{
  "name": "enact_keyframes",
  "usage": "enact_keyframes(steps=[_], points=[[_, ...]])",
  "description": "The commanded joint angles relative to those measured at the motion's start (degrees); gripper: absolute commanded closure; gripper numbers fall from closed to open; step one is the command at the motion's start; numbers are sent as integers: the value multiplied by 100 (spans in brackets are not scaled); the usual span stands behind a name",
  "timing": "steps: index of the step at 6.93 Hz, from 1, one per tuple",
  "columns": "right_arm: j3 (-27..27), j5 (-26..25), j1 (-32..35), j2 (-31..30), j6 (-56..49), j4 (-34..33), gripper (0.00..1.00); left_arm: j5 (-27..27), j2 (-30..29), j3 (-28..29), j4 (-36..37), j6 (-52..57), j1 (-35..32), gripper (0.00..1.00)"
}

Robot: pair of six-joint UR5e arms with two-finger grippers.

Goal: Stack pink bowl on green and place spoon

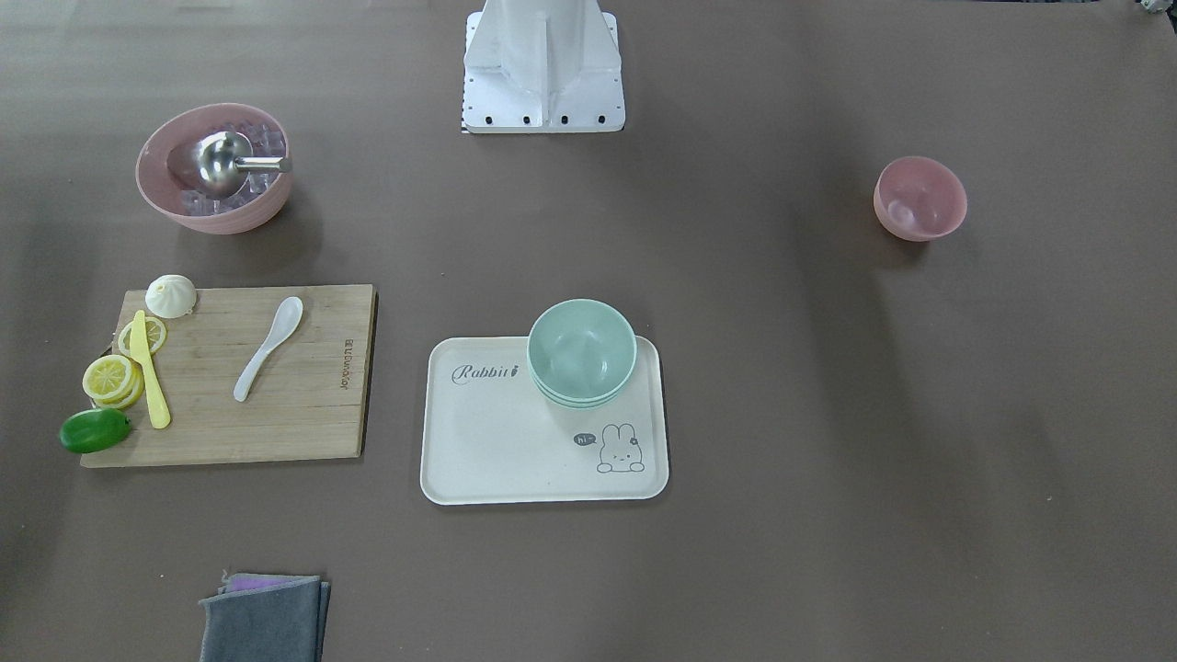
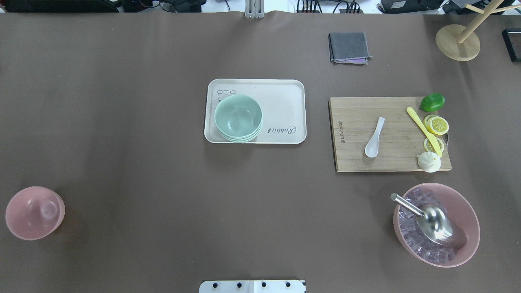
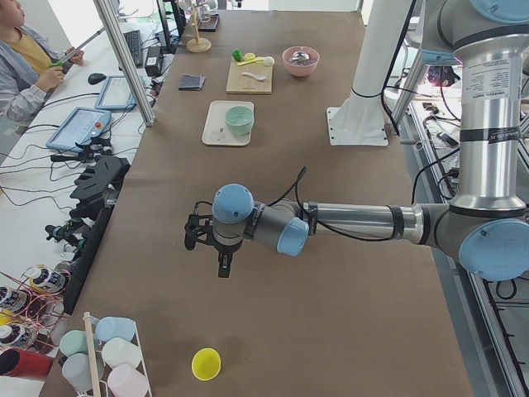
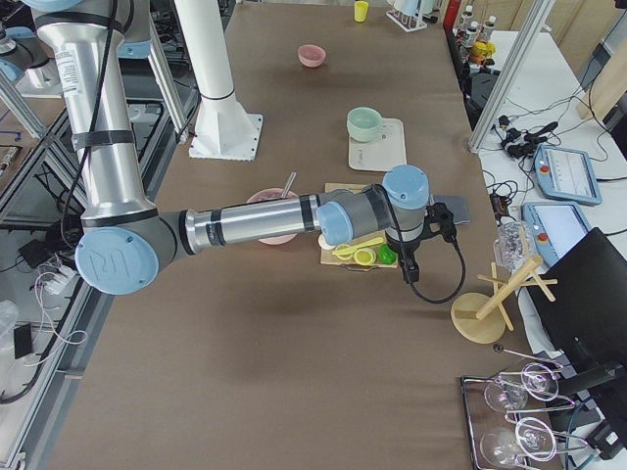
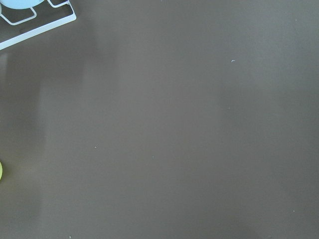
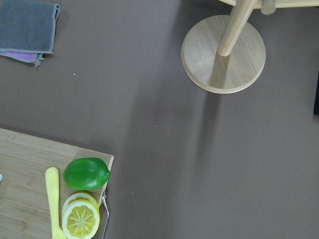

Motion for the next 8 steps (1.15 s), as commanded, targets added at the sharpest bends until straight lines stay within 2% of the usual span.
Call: enact_keyframes(steps=[1, 8], points=[[-23, -40, -3, -62, 0, -5, 0, 2, 76, -24, -101, 4, -8, 2], [-31, -76, -12, -142, 0, 39, 0, 2, 191, -33, -260, -304, 10, 3]])
